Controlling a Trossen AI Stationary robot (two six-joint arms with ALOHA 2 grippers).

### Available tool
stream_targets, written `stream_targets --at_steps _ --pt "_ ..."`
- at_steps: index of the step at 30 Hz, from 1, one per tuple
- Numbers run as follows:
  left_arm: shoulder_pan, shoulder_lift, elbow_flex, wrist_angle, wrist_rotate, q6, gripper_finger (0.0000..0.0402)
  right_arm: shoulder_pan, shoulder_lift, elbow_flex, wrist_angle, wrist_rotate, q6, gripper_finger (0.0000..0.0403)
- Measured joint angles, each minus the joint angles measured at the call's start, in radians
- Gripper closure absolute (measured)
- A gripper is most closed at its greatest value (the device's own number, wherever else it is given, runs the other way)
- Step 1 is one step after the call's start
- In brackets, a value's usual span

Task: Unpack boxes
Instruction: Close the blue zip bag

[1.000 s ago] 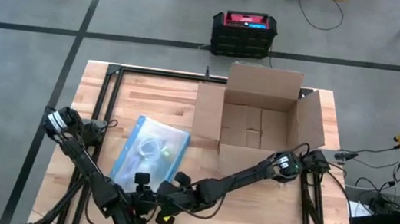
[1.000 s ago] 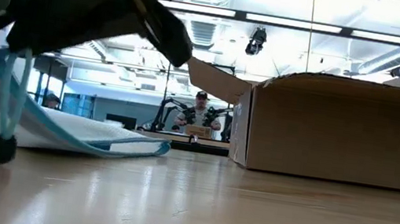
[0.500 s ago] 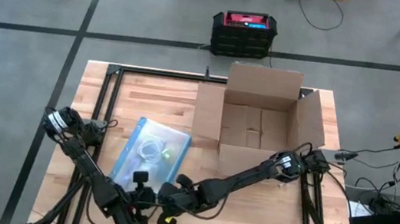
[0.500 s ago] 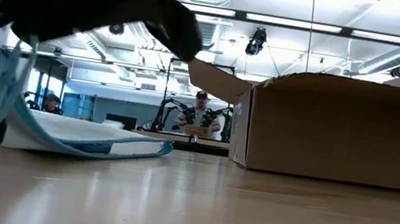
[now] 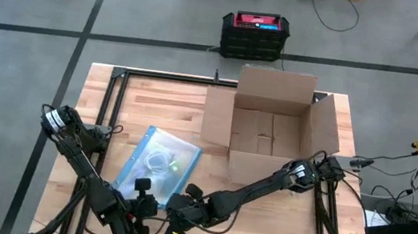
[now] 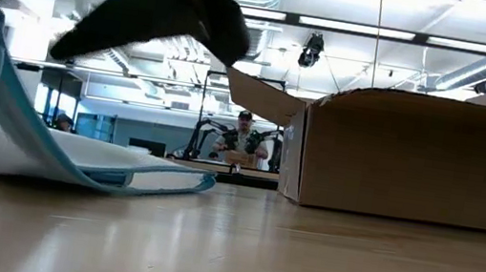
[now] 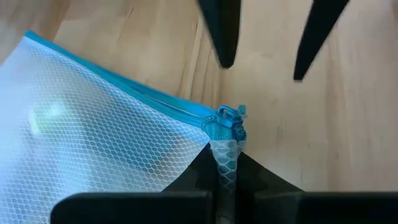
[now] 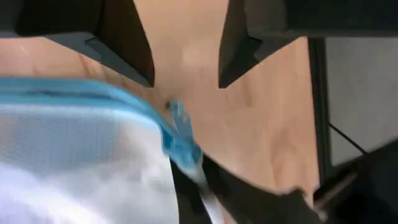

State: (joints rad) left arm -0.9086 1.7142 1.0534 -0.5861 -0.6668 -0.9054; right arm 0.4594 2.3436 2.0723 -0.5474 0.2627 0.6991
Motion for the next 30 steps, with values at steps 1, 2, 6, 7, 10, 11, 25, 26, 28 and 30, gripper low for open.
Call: stream_targets --at_steps 1,2,6,7,10,11,25,26,28,30 --pt "-0.001 -0.005 0.000 0.000 -0.001 0.000 0.0401 0.000 0.003 0.000 0.024 0.000 -0.002 0.0225" --pt "-0.001 -0.011 0.000 0.000 -0.001 0.000 0.0401 0.000 0.004 0.000 0.036 0.001 -0.002 0.0222" --pt "-0.003 -0.045 0.000 -0.004 -0.002 0.002 0.0401 0.007 0.007 -0.013 0.040 0.003 0.026 0.0226" --pt "-0.003 -0.051 0.001 -0.009 -0.004 0.001 0.0401 0.011 0.007 -0.018 0.038 0.009 0.037 0.0229" --pt "-0.002 -0.068 0.001 -0.018 -0.019 0.001 0.0402 0.022 0.008 -0.023 0.032 0.028 0.052 0.0243" --pt "-0.002 -0.073 0.001 -0.017 -0.026 0.002 0.0402 0.024 0.011 -0.024 0.038 0.038 0.053 0.0247" --pt "-0.023 -0.131 0.001 -0.026 -0.031 -0.005 0.0401 0.005 0.061 -0.025 0.164 0.161 0.023 0.0300" --pt "-0.025 -0.131 0.001 -0.029 -0.031 -0.009 0.0401 0.005 0.061 -0.025 0.164 0.165 0.023 0.0302" --pt "-0.027 -0.131 0.001 -0.041 -0.031 -0.016 0.0401 0.008 0.061 -0.025 0.162 0.166 0.028 0.0304" --pt "-0.029 -0.133 0.001 -0.047 -0.031 -0.020 0.0401 0.011 0.061 -0.025 0.163 0.173 0.039 0.0303"
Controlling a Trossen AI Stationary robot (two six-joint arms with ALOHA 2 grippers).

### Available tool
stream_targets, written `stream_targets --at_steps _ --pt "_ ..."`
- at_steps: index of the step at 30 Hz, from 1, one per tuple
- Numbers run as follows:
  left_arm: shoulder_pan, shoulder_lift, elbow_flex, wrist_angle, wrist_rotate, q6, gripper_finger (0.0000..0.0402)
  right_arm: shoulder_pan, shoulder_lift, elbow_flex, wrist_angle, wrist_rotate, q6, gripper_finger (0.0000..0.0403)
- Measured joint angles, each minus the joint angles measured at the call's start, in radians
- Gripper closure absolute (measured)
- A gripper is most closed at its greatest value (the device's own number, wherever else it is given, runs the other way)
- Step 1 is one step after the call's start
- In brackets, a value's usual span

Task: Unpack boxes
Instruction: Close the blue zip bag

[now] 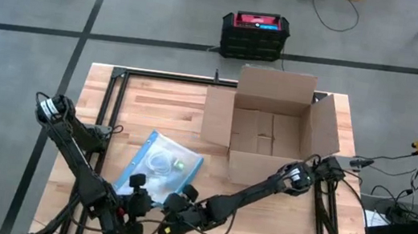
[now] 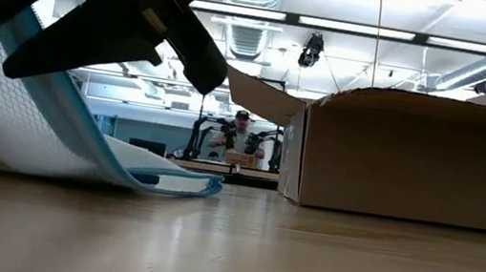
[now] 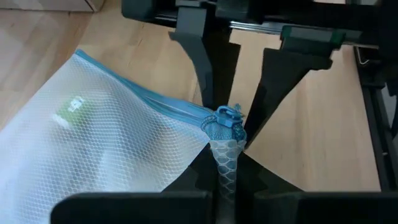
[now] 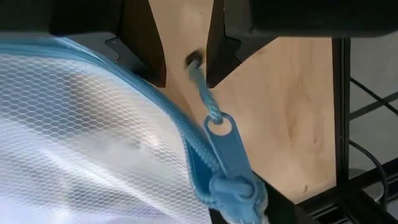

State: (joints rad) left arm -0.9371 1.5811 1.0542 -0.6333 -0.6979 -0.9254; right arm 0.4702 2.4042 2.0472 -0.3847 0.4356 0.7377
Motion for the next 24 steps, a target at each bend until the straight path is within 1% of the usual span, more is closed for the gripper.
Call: stream_targets --at_steps 4,7,9,11,13,14,15,16,20,24 --pt "-0.003 0.000 0.000 -0.006 0.000 0.000 0.0401 0.002 0.000 0.000 0.019 0.037 0.003 0.0289" --pt "-0.002 -0.001 0.000 -0.021 0.000 0.000 0.0401 -0.008 -0.001 0.000 0.096 0.023 -0.011 0.0281" --pt "-0.002 -0.003 0.000 -0.026 0.000 0.000 0.0401 -0.019 -0.002 0.000 0.116 0.012 -0.013 0.0285" --pt "-0.002 -0.005 0.000 -0.030 0.000 0.000 0.0401 -0.028 -0.003 0.000 0.102 0.006 0.010 0.0305" --pt "-0.002 -0.009 0.000 -0.029 0.001 0.000 0.0401 -0.034 -0.003 0.000 0.095 0.001 0.016 0.0344" --pt "-0.003 -0.011 0.000 -0.029 0.001 0.000 0.0401 -0.038 -0.003 0.000 0.096 -0.011 0.017 0.0369" --pt "-0.003 -0.014 0.000 -0.029 0.001 0.000 0.0401 -0.040 -0.003 0.000 0.097 -0.026 0.014 0.0385" --pt "-0.005 -0.019 0.000 -0.029 0.001 0.000 0.0401 -0.041 -0.003 0.000 0.099 -0.039 0.012 0.0392" --pt "-0.009 -0.053 0.000 -0.029 0.002 0.000 0.0401 -0.039 -0.003 0.000 0.090 -0.064 0.021 0.0400" --pt "-0.018 -0.099 0.000 -0.028 0.007 0.000 0.0401 -0.028 -0.003 0.000 0.025 -0.068 0.032 0.0402"
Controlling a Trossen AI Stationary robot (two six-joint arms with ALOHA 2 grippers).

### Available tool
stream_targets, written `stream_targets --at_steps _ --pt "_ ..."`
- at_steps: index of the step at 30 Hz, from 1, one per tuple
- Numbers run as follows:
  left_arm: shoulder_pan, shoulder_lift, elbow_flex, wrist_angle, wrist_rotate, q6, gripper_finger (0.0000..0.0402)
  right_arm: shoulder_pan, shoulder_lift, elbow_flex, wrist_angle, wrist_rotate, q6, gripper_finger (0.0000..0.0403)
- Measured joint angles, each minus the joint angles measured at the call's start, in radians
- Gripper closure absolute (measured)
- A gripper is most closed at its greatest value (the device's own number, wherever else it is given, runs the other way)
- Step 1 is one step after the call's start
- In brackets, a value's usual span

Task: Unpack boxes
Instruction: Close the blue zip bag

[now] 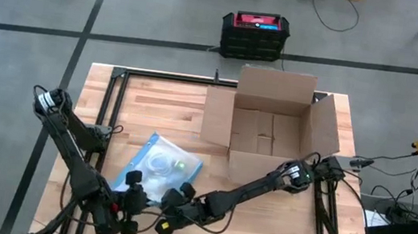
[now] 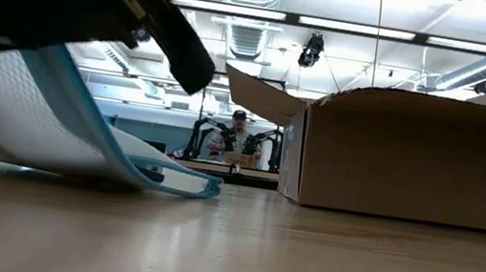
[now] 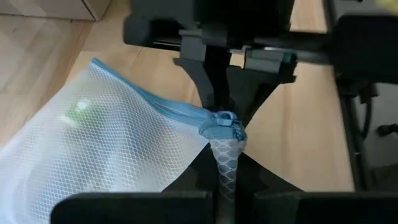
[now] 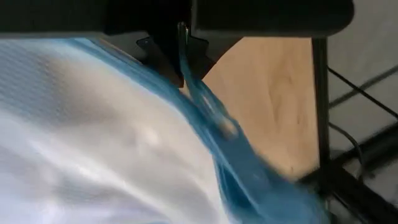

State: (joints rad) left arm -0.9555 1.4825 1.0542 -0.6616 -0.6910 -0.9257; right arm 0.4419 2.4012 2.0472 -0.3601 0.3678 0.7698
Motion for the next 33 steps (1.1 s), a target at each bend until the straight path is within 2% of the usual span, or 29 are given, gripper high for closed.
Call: stream_targets --at_steps 8,17,27,33 --pt "-0.059 -0.065 0.000 -0.014 -0.002 -0.014 0.0401 0.006 -0.013 0.002 -0.037 -0.003 0.034 0.0403" --pt "-0.123 -0.128 0.000 -0.097 -0.012 -0.119 0.0401 0.036 -0.077 0.001 -0.215 -0.003 0.068 0.0403" --pt "-0.131 -0.235 0.090 -0.240 -0.027 -0.107 0.0401 0.079 -0.202 0.001 -0.631 0.013 0.128 0.0403" --pt "-0.137 -0.266 0.157 -0.418 -0.025 -0.127 0.0401 0.090 -0.316 -0.001 -0.698 0.061 0.148 0.0403"
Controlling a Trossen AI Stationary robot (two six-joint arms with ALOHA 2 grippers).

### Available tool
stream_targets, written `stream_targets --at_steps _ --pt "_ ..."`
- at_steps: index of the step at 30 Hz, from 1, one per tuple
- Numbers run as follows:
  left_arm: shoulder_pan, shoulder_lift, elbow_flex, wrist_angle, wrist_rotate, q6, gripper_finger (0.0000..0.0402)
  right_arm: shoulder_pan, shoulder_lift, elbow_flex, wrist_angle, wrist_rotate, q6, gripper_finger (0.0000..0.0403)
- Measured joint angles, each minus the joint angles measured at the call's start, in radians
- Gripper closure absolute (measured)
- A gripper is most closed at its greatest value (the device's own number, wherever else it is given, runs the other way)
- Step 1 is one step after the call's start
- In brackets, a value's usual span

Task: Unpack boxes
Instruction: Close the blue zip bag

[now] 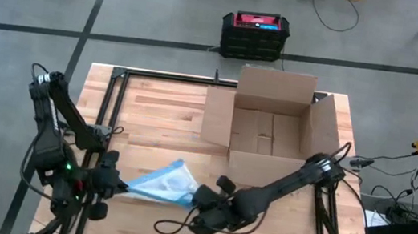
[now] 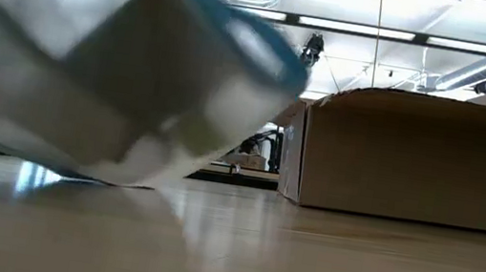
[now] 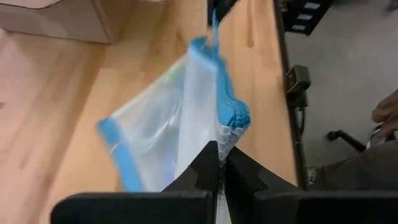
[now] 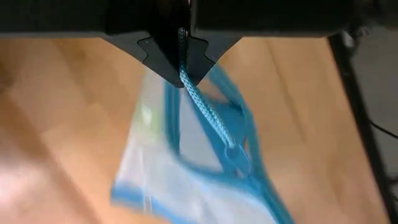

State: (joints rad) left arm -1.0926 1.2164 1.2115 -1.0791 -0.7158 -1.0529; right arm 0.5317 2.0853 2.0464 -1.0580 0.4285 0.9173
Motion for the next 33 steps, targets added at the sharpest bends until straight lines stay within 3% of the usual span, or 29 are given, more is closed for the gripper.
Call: stream_targets --at_steps 12,18,26,29,33 --pt "-0.003 -0.007 0.071 -0.357 0.056 -0.165 0.0401 0.059 -0.146 0.000 -0.294 0.007 0.109 0.0403" --pt "-0.016 -0.004 0.061 -0.379 0.068 -0.225 0.0401 0.121 -0.154 -0.031 -0.487 -0.003 0.272 0.0403" --pt "-0.023 0.002 -0.059 -0.264 0.080 -0.281 0.0402 0.164 -0.153 -0.147 -0.402 -0.022 0.438 0.0399" --pt "-0.024 0.013 -0.129 -0.144 0.114 -0.249 0.0402 0.149 -0.152 -0.148 -0.321 -0.073 0.382 0.0368" --pt "-0.024 0.039 -0.213 -0.081 0.180 -0.266 0.0402 0.119 -0.154 -0.113 -0.340 -0.073 0.290 0.0291"
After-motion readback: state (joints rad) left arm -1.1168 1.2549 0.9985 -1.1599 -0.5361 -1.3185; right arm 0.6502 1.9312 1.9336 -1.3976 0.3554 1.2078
